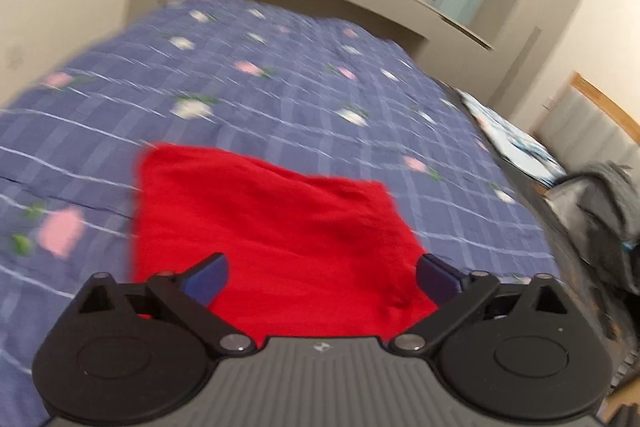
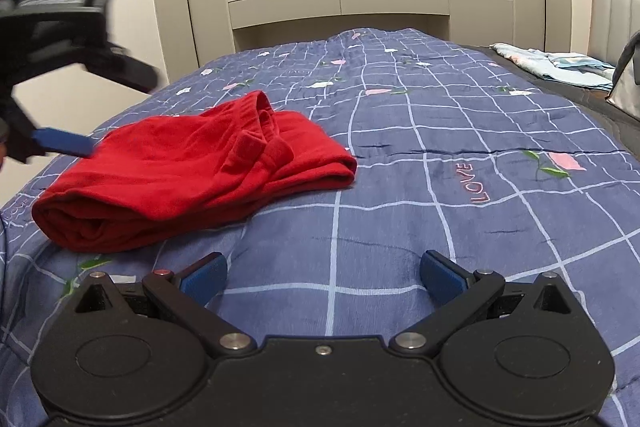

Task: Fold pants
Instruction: 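Fold the lifted edge over the pants and open the left gripper, then grasp the waistband of the folded pants with the right gripper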

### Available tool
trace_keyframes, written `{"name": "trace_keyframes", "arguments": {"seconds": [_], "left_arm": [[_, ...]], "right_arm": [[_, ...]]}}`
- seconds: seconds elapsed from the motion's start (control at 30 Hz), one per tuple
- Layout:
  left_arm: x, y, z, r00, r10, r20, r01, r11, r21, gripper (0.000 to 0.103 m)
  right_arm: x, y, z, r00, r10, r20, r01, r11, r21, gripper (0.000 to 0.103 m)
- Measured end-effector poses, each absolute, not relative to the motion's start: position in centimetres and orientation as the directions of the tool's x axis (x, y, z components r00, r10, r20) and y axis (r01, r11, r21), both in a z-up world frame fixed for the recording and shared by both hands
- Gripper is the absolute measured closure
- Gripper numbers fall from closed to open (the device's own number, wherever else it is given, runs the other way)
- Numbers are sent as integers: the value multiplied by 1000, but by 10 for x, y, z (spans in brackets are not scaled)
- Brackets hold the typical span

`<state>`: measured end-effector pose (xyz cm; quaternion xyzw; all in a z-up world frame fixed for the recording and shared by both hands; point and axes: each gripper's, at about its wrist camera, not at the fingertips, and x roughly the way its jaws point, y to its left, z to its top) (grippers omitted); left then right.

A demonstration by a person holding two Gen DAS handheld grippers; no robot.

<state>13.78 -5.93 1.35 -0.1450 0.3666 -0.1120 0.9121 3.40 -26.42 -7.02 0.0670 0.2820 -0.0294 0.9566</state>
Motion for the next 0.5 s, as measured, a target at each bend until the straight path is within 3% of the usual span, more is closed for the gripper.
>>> {"name": "trace_keyframes", "arguments": {"seconds": [0.23,0.5], "left_arm": [[135,-22,-1,724,-142,-675,-25,972,-232,1],[141,6,-33,640,-141,-755,-89,963,-254,1]], "right_arm": [[38,-260,-71,826,-38,-563,98,992,77,0],[57,-256,-46,844,0,-536,35,998,54,0]]}}
